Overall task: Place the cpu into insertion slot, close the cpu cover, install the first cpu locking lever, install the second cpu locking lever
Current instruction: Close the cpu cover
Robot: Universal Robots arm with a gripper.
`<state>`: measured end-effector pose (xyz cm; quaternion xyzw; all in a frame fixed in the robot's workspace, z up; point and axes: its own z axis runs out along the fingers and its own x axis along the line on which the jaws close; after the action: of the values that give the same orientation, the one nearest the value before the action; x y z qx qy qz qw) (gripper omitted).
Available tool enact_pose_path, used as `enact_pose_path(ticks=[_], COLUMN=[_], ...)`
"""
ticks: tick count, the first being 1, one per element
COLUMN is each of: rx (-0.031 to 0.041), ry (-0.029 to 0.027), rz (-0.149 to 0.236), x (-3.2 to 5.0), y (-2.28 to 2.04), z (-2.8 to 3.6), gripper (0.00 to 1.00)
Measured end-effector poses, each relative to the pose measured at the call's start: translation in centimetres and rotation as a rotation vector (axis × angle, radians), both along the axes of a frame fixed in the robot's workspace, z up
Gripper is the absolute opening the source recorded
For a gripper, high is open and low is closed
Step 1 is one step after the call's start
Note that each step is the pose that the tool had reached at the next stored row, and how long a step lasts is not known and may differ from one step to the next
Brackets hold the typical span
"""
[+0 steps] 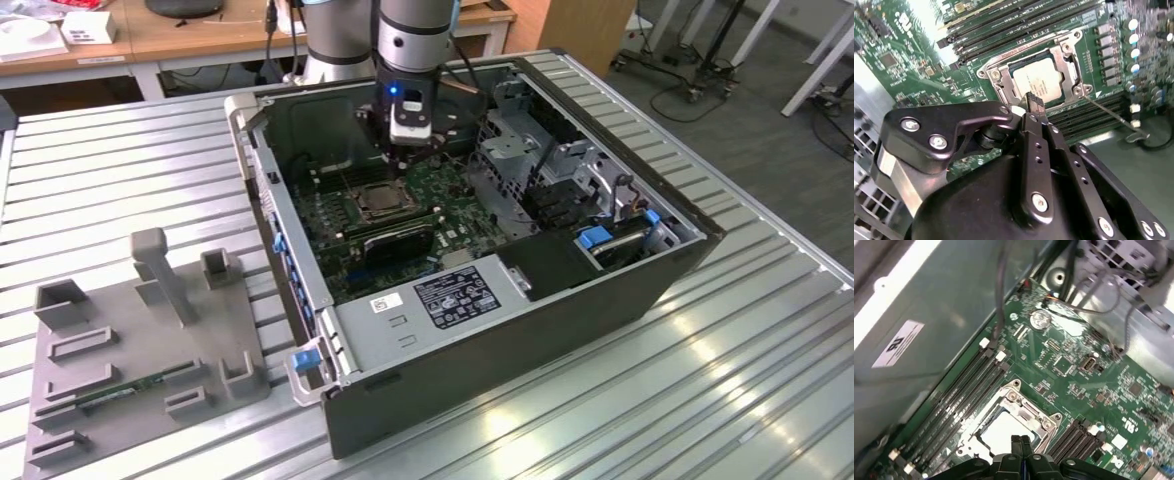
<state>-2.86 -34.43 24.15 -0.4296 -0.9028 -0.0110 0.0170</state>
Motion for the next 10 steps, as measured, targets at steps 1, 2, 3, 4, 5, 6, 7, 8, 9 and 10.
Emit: enact_pose_path(ticks=[1,2,3,4,5,6,7,8,9,10], rx=[0.0001,0.0000,0.0000,0.0001,0.0001,0.0001,0.0001,0.0001,0.0000,0.0000], ry=[0.0000,0.0000,0.0000,0.0000,0.0000,-0.0001,-0.0001,0.0000,0.0000,0.0000], rz=[0.018,0.036,0.054,0.074,0.092,0.110,0.128,0.146,0.163,0.179], x=[0.00,0.00,0.00,0.00,0.00,0.00,0.00,0.00,0.00,0.00], y=[0.00,0.00,0.00,0.00,0.00,0.00,0.00,0.00,0.00,0.00], z=[0.00,-0.01,-0.01,-0.01,-0.02,-0.03,-0.03,-0.04,-0.04,-0.04], gripper=[0.11,0.11,0.11,0.11,0.11,0.11,0.11,0.11,0.11,0.11])
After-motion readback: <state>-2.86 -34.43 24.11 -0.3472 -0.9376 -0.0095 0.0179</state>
